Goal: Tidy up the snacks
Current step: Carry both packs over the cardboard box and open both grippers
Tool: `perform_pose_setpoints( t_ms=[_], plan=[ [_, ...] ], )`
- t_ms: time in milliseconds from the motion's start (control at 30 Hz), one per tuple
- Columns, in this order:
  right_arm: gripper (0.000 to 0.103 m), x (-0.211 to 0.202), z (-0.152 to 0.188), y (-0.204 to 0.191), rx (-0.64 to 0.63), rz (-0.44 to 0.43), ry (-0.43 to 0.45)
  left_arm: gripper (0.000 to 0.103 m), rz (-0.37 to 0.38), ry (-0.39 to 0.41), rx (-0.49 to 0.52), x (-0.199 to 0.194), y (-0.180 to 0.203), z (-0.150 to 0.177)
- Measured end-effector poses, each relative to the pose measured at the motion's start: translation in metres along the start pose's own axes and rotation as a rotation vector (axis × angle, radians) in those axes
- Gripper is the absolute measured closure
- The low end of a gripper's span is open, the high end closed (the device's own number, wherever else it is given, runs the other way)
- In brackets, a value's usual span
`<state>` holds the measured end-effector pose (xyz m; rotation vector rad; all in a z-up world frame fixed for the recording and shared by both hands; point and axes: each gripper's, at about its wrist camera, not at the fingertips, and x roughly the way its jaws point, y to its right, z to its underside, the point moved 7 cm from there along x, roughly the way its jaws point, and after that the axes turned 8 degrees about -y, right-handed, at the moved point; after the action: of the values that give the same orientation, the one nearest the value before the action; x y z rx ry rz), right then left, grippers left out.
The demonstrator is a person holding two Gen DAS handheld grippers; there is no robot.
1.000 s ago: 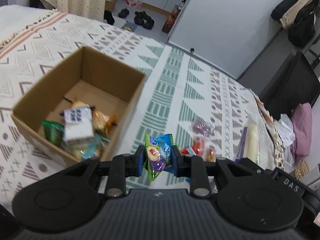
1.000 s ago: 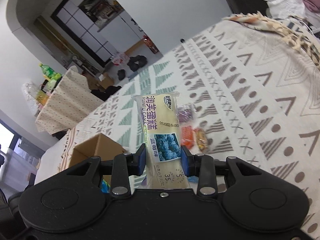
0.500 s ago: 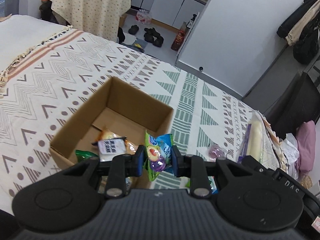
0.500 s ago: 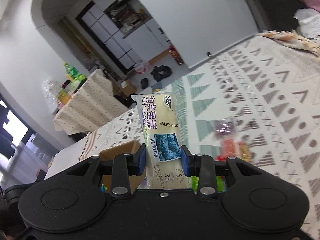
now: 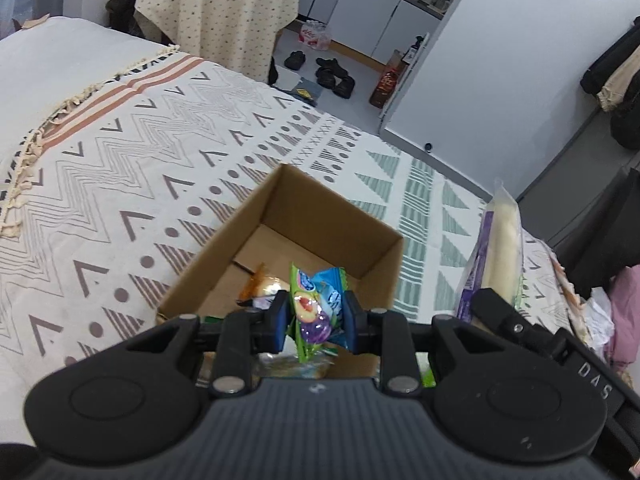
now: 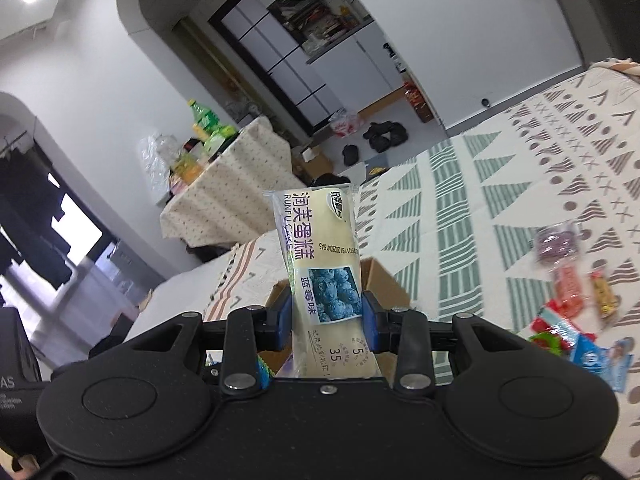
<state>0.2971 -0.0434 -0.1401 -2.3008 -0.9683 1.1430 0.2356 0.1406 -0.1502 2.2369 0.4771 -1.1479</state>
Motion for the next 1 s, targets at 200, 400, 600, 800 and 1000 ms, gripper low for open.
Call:
perform_pose_setpoints(
  t_ms=[200, 400, 600, 800, 1000],
  plan=[
    [0.068, 0.023, 0.009, -0.011, 0.001, -0.023, -0.050, 0.076, 0.005, -0.006, -0.020, 0.008, -0.014, -0.009],
    [0.068, 0.044, 0.016, -0.017, 0.007, -0.027, -0.088, 0.076, 0.002, -0.021, -0.037, 0.020, -0.023, -0.018],
    [0.037, 0.047, 0.018, -0.018, -0.011, -0.026, -0.091, 0.068, -0.013, -0.044, -0.055, 0.032, -0.029, -0.023],
    [0.018, 0.034, 0.016, -0.014, -0.015, 0.026, -0.049, 0.040, -0.052, -0.041, -0.050, 0.033, -0.032, -0.018],
    [0.003, 0.015, 0.010, -0.002, -0.023, 0.111, 0.011, 0.017, -0.138, 0.033, -0.063, 0.018, -0.035, -0.016]
  ],
)
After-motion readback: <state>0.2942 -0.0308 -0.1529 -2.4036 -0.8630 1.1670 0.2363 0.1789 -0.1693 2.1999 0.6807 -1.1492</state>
